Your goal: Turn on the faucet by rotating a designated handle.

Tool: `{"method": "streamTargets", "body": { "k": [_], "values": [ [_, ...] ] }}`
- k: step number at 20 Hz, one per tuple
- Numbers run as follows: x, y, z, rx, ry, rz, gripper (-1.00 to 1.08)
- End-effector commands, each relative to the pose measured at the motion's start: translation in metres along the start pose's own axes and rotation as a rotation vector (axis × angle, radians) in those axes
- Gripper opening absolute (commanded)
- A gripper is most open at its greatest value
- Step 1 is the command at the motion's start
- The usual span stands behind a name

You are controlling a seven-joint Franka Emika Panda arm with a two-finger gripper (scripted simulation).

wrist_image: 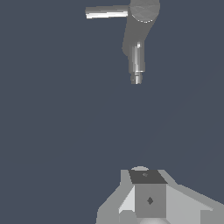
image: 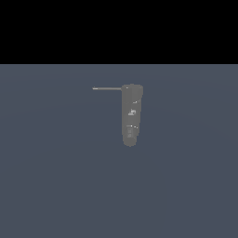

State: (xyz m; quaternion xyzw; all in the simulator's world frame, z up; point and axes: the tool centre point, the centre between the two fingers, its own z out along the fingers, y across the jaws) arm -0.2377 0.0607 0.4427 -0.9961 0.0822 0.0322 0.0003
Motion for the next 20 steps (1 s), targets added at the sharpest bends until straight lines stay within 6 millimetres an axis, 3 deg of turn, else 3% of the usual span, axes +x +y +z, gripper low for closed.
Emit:
{"method": "streamTargets", "body": {
  "k": [1,20],
  "values": [
    [0.007,-0.011,0.008,0.003,0.001,0.054,-1.00],
    [0.087,-0.082,0.072,0.023,0.011,0.469,-1.00]
  ]
}}
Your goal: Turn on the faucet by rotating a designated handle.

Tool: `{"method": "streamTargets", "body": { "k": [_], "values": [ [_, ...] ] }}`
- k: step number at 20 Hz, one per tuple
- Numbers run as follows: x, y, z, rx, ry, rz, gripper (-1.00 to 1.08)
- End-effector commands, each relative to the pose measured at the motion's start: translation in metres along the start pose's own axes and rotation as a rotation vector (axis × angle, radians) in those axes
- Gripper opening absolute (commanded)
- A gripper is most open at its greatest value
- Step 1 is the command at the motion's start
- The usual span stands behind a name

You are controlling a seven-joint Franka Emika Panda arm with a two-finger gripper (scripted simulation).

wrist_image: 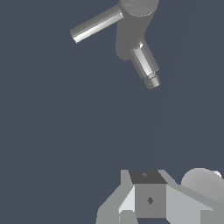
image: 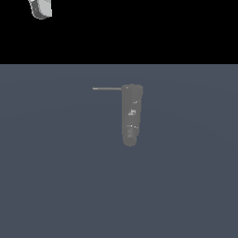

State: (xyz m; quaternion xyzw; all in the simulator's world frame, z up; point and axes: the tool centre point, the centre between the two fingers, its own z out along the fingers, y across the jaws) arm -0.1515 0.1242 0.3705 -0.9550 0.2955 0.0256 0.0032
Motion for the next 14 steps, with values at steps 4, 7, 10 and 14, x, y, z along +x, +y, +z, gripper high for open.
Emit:
{"method": "streamTargets", "body": {
  "k": [4,7,10,14],
  "values": [
    [0.018,-0.025,0.018,0.007,0.003,0.120,-1.00],
    [0.030,-0.037,0.028,0.010,0.005,0.183,-1.00],
    [0.042,-0.048,0.038,0.013,0.006,0.246,-1.00],
    [0.059,-0.061,0.050,0.016,0.009,0.330,-1.00]
  ]
}}
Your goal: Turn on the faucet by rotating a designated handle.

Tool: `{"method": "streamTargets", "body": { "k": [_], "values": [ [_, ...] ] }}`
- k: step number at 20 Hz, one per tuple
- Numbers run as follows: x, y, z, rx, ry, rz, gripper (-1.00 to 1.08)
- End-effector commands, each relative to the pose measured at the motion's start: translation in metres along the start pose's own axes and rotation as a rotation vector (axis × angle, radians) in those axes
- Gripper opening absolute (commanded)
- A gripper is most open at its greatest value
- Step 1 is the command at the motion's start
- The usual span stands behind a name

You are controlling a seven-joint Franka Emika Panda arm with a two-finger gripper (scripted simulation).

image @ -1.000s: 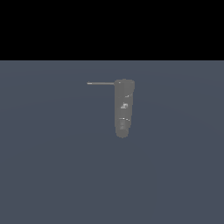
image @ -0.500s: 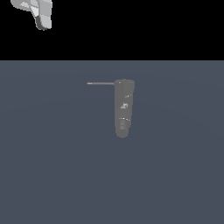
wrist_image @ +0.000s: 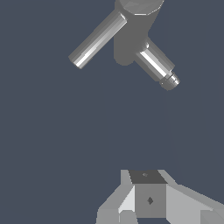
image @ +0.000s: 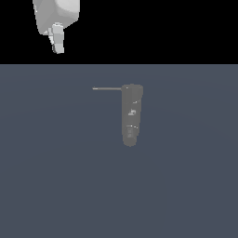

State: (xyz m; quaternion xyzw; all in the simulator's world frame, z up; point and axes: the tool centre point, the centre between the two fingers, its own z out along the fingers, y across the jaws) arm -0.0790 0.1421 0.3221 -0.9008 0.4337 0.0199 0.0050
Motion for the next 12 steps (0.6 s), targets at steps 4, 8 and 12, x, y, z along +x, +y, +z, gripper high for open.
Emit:
{"method": "streamTargets", "body": {
  "k": [4,8,12],
  "values": [
    [0.019,-0.024,0.018,0.005,0.004,0.116,-1.00],
    [0.034,-0.039,0.031,0.008,0.008,0.202,-1.00],
    [0.052,-0.054,0.044,0.010,0.012,0.291,-1.00]
  ]
}}
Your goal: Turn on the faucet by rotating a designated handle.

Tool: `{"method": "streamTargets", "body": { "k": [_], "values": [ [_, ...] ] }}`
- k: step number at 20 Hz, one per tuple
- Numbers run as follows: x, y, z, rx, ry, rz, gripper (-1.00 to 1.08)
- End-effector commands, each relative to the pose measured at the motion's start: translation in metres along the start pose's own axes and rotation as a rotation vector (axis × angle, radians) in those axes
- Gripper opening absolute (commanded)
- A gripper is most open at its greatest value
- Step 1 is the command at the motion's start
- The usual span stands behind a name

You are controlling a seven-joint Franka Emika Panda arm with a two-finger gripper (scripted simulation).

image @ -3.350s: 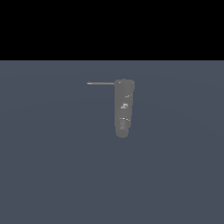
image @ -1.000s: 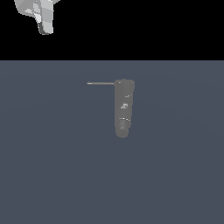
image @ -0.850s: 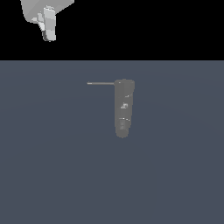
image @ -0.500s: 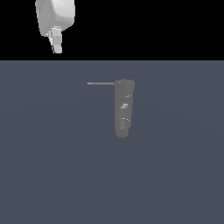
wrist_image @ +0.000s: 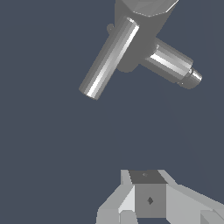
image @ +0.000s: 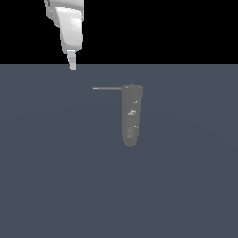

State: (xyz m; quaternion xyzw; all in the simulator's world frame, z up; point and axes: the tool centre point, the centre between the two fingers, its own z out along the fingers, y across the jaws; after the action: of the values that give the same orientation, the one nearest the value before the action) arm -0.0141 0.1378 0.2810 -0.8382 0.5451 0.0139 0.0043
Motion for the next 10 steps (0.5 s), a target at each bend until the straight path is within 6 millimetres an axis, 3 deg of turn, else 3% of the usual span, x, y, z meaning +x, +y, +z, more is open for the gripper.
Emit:
{"method": "streamTargets", "body": {
  "k": [1,10],
  "values": [
    [0.009,-0.012,0.009,0.002,0.003,0.058,-1.00],
    [0.053,-0.052,0.043,0.008,0.016,0.285,-1.00]
  ]
}}
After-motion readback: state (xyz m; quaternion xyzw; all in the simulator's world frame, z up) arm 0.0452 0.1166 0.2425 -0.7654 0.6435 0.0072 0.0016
